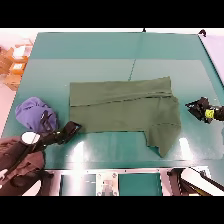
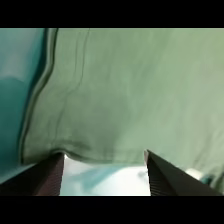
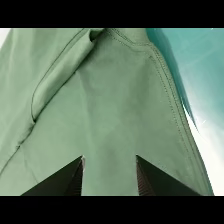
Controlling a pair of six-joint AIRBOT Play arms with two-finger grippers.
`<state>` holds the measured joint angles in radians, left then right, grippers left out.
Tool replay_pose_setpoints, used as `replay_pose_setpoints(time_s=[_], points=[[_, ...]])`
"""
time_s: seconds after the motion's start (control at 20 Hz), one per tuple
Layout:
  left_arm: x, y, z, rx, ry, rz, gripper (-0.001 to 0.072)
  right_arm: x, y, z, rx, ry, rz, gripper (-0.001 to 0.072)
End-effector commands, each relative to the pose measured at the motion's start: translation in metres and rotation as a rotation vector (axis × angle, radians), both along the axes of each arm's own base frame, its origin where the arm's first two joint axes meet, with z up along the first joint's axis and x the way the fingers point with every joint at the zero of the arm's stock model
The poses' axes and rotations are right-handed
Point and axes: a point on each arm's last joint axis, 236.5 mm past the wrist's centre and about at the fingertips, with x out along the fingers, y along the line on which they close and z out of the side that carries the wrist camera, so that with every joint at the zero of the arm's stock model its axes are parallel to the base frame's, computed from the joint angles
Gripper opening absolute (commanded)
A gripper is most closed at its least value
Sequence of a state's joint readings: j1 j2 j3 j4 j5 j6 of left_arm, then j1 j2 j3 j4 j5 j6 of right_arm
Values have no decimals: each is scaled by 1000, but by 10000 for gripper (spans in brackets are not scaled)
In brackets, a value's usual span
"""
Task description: Fold the shirts.
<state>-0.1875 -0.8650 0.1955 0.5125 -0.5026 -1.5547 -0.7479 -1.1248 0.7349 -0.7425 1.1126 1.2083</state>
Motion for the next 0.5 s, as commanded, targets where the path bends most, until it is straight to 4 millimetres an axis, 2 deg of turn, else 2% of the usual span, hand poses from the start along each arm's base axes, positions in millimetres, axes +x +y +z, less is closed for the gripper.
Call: replay_pose_setpoints(time_s=[0.0,0.05,0.1,0.15,0.25,0.3,0.45], points=[[12,2,-20,30,25,80,596,-10,0,-5,31,55,-27,415],[19,-1,-15,35,2,55,483,-20,-1,-9,50,101,-37,415],[28,-4,-5,46,-44,23,57,-38,-4,-17,65,179,-50,415],[37,-7,5,51,-83,0,26,-58,-6,-25,73,267,-60,415],[45,-11,15,53,-117,-29,24,-101,-8,-37,94,444,-81,415],[46,-12,17,56,-124,-34,24,-116,-6,-40,95,491,-80,415],[41,-15,15,59,-118,-69,24,-139,14,-54,123,552,-90,415]])
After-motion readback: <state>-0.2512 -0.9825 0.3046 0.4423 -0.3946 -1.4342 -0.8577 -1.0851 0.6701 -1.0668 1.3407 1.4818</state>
